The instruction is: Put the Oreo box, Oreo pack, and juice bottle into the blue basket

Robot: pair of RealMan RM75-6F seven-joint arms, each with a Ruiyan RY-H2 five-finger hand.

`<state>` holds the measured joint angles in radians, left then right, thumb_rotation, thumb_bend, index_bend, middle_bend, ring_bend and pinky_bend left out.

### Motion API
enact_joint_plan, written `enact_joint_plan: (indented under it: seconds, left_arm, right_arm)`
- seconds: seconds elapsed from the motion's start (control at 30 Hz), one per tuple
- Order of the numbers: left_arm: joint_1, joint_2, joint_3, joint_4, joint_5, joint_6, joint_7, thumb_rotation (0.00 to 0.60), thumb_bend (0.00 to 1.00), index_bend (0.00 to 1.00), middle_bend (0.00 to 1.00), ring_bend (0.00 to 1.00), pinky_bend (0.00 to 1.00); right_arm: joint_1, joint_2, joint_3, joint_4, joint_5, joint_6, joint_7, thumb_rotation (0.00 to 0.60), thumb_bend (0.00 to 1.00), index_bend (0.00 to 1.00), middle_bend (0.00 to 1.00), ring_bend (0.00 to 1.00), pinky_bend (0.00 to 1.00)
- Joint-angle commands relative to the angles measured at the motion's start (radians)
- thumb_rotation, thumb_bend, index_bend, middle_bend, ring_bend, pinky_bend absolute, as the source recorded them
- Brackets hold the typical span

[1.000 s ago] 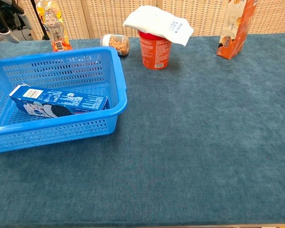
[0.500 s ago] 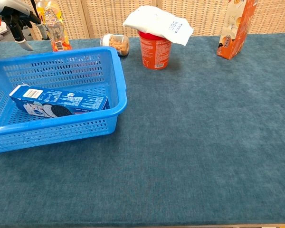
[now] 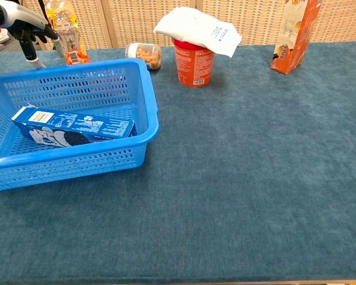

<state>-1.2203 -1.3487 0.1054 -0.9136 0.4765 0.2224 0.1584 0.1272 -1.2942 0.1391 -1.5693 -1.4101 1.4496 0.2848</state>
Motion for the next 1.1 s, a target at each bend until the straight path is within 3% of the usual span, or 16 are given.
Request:
enact_joint_plan:
  seconds: [0.03, 0.73, 1.1]
  left_arm:
    - [-0.001, -0.012, 0.008, 0.011, 0.02, 0.006, -0.013, 0.6, 0.3, 0.27, 0.0, 0.0, 0.04]
    - [0.0, -0.088, 0.043, 0.09, 0.088, -0.018, -0.087, 0.6, 0.3, 0.27, 0.0, 0.0, 0.04]
    - [-0.011, -0.081, 0.054, 0.111, 0.115, -0.02, -0.127, 0.6, 0.3, 0.27, 0.0, 0.0, 0.04]
  right_arm:
    - [0.0, 0.0, 0.0, 0.001, 0.0, -0.001, 0.001, 0.6, 0.23, 0.0, 0.0, 0.0, 0.46]
    - [-0.004, 0.002, 0.005, 0.003, 0.0, -0.003, 0.009, 0.6, 0.23, 0.0, 0.0, 0.0, 0.46]
    - [-0.005, -0.001, 0.006, 0.005, -0.001, -0.004, 0.015, 0.6, 0.23, 0.0, 0.0, 0.0, 0.46]
